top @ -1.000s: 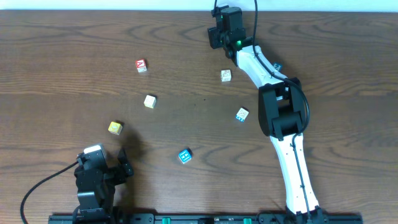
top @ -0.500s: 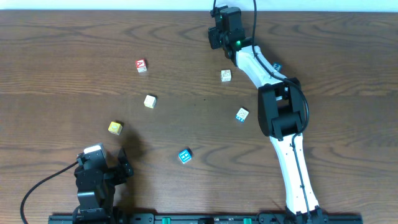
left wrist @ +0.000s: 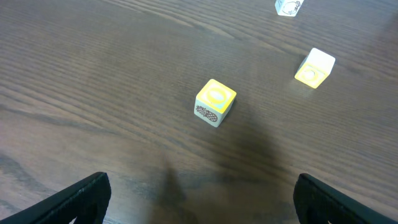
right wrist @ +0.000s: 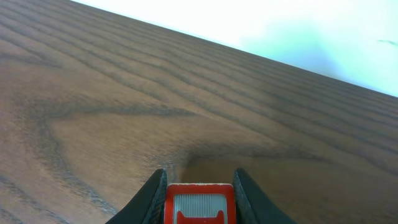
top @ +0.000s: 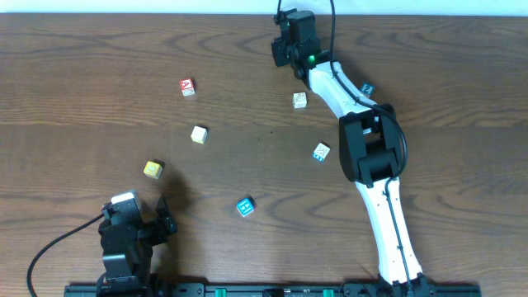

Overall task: Spell out Ai2
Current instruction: 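Lower the right gripper and close it on the red 'I' block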

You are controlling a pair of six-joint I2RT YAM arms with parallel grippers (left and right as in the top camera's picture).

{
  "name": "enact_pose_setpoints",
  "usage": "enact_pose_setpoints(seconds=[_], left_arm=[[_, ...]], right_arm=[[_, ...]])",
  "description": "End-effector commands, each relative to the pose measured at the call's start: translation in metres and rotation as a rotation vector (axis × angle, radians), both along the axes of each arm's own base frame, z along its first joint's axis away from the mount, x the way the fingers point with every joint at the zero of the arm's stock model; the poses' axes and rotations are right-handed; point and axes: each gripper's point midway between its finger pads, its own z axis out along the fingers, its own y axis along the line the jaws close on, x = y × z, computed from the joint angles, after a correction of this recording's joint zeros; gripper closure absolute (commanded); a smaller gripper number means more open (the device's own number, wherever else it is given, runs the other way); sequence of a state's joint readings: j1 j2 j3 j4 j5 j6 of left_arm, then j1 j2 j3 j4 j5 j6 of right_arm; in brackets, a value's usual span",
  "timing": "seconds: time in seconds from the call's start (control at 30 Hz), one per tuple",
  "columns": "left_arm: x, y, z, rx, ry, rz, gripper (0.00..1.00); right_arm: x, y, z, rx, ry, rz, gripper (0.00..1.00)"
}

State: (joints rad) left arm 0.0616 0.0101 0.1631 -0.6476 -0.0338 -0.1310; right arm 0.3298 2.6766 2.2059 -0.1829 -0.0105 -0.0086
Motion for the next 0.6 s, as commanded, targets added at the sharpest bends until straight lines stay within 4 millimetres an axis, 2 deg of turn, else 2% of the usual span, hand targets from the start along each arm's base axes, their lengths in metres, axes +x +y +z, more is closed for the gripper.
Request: enact_pose_setpoints(seconds=[0.0,0.2,0.57], left_arm=[[-0.001,0.002,-0.003,0.006,0.006,0.014,0.05],[-0.001,0.002,-0.003,0.006,0.006,0.014,0.05],[-0.001,0.002,-0.003,0.006,0.006,0.014,0.05]], right_arm=[[0.002,0.007,0.014,0.012,-0.025,0.012,0.92],[0.002,0.009,0.018,0.014,-0.030,0.013,0.96],[-0.002,0.014,0.049,0.020,-0.048,0.023,0.99]])
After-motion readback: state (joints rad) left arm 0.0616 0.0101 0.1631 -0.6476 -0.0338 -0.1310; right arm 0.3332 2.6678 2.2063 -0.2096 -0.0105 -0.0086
